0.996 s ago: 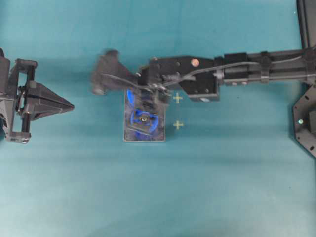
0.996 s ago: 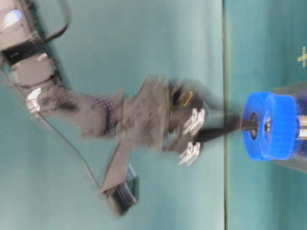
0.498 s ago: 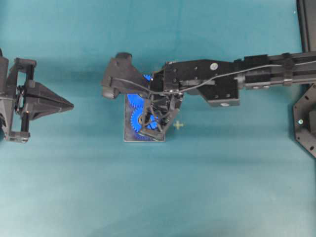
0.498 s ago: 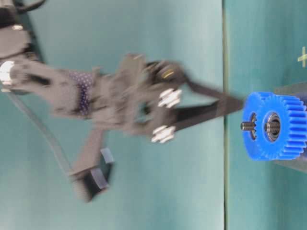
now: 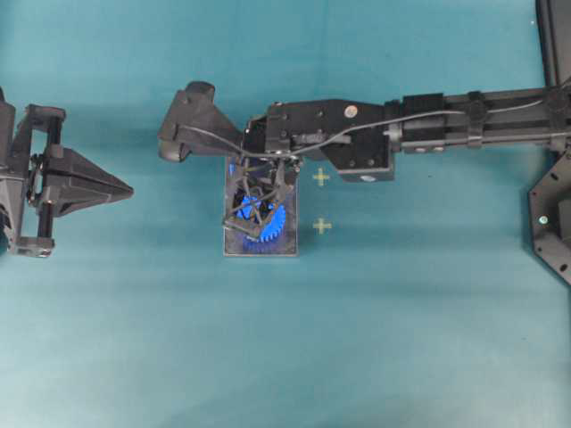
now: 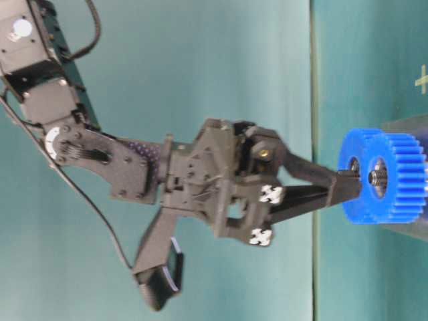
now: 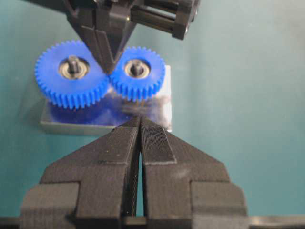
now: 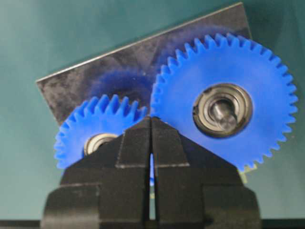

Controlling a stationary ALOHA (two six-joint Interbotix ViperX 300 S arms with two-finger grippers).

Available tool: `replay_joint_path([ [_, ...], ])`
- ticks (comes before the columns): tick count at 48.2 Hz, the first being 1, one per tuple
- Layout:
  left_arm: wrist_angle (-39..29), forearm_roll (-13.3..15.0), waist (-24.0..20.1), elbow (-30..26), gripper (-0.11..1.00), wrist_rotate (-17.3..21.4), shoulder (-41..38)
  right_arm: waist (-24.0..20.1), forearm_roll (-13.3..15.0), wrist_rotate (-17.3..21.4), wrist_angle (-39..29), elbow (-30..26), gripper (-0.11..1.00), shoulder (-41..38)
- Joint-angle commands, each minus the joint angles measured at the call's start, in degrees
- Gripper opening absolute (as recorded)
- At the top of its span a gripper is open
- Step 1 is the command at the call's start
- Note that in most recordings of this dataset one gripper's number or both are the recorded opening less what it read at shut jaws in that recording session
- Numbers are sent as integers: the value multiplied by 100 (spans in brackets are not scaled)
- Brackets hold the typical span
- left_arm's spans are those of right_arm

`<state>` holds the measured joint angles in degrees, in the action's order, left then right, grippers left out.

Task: Fit the small gear onto the shaft.
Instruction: 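Lower the small gear onto the shaft, meshing with the large gear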

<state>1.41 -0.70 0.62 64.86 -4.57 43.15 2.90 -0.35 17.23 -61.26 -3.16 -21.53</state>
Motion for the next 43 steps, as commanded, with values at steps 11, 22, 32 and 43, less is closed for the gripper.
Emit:
replay_joint_path([
  [11, 62, -9, 0, -62, 0, -9, 0, -237, -158, 62, -325, 466, -1, 536],
  [22, 53, -9, -9, -53, 0, -9, 0, -404, -185, 264, -396, 554, -1, 993],
  [32, 53, -9, -9, -53, 0, -9, 0, -149, -44, 193, -132, 141, -1, 782],
  [43, 53, -9, -9, -62, 0, -9, 0, -44, -35, -53, -53, -369, -1, 105],
])
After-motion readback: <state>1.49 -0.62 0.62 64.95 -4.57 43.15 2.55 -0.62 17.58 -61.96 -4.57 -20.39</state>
